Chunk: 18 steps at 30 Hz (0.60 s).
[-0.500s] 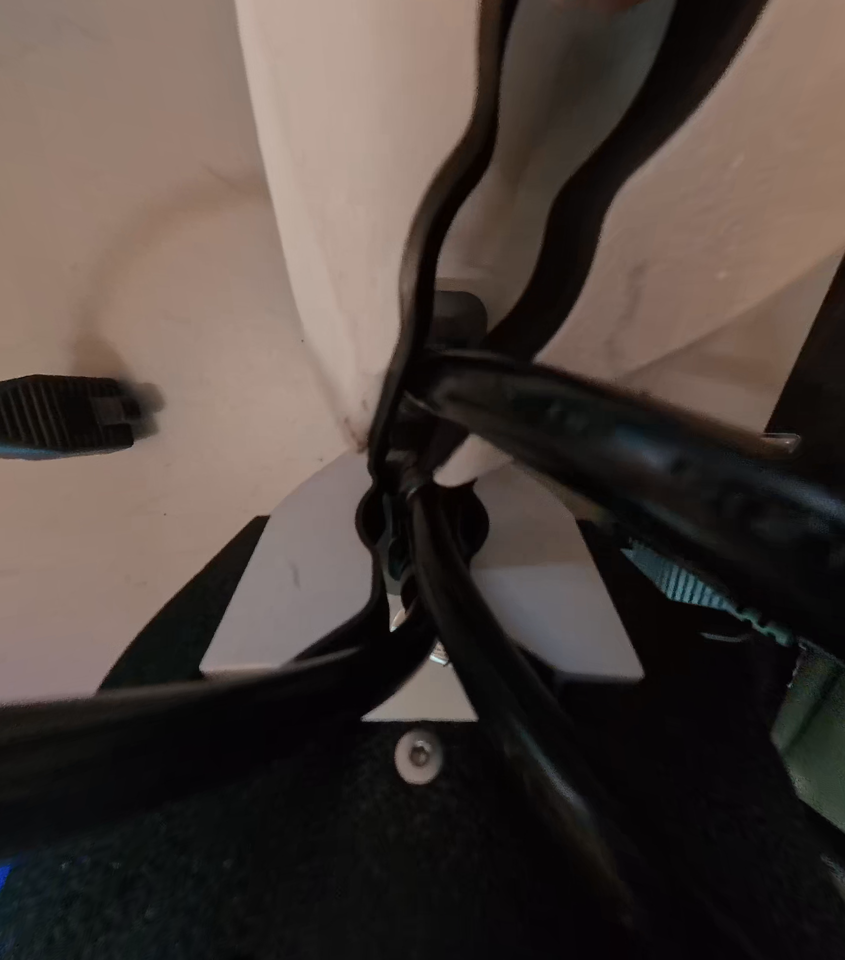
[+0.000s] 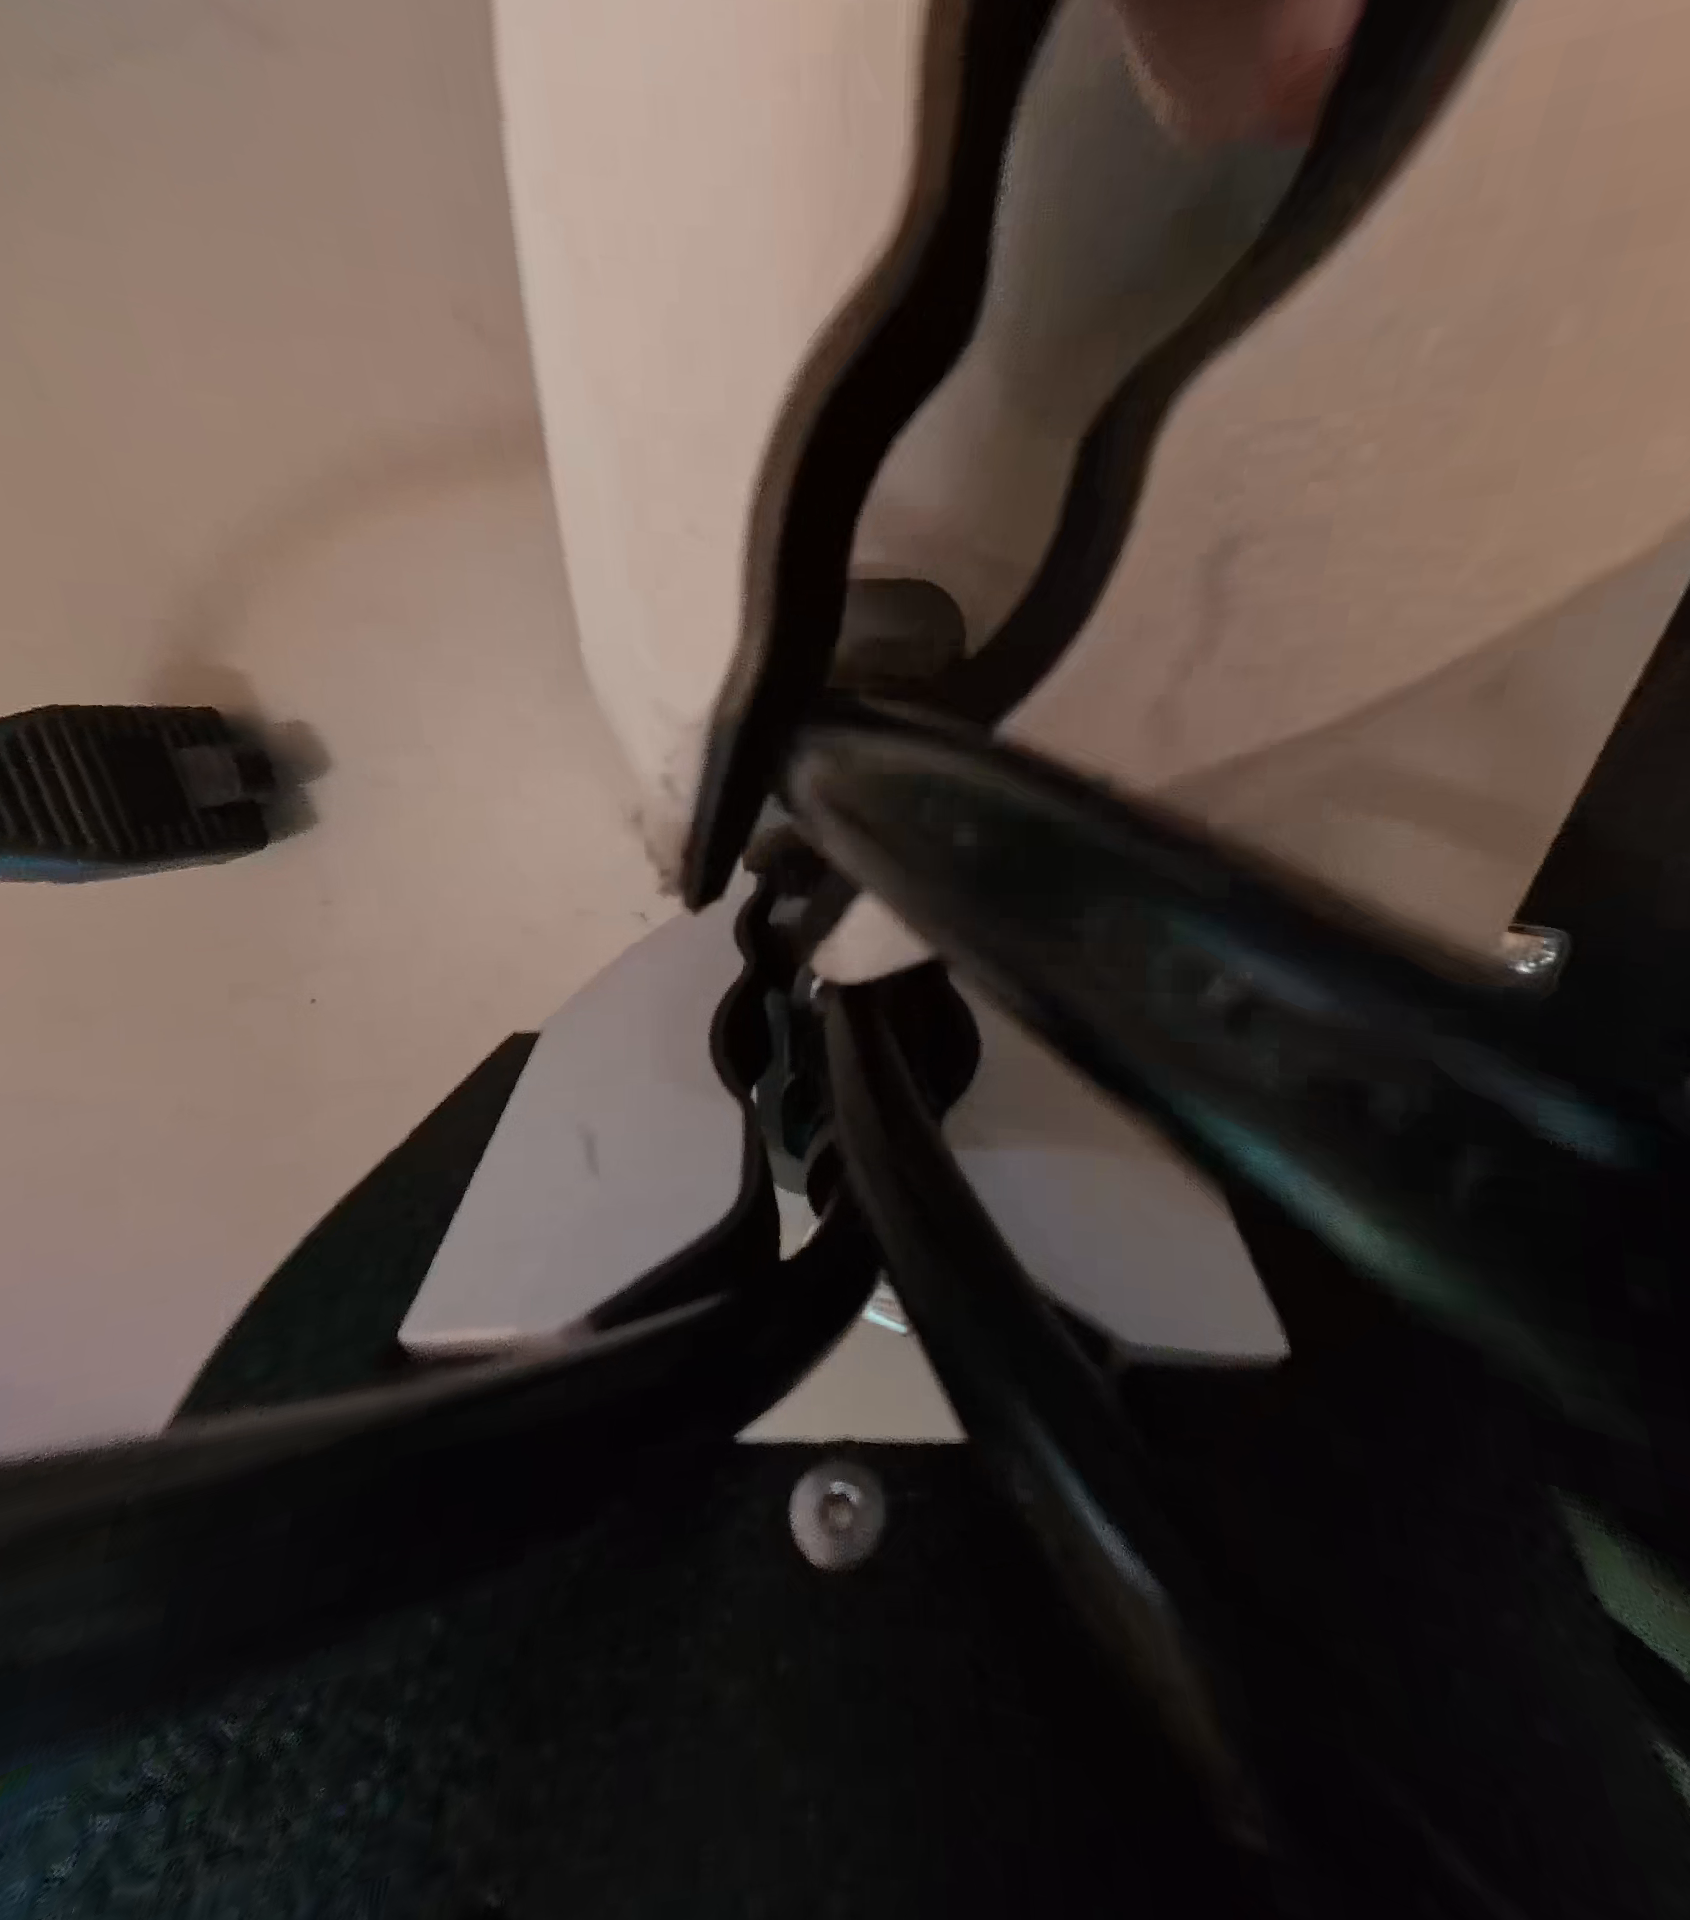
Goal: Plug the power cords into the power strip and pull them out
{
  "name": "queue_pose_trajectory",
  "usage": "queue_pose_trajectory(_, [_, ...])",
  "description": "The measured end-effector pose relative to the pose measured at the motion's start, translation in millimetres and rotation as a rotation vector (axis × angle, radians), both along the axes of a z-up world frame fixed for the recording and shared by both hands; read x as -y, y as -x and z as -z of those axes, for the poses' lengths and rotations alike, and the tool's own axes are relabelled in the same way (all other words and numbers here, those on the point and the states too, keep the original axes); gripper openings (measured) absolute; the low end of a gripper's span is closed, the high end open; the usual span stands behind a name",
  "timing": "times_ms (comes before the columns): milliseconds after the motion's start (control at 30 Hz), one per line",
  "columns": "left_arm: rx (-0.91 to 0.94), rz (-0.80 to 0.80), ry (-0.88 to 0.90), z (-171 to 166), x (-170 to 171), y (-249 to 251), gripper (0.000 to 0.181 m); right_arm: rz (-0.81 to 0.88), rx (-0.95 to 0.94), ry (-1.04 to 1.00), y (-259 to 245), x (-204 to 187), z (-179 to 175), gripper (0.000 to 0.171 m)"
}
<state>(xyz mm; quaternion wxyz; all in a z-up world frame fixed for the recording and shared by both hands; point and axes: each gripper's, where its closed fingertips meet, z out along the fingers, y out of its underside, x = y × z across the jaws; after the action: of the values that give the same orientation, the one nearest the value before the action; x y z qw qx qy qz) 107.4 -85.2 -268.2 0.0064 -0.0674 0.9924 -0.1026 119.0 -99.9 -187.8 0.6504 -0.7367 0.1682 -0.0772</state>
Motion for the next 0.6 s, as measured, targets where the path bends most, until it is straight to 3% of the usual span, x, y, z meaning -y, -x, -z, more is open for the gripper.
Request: queue_pose_trajectory(600, [0.014, -0.046, 0.064, 0, 10, 1, 0.026, 0.023, -0.002, -0.023, -1, 14, 0, 0.01])
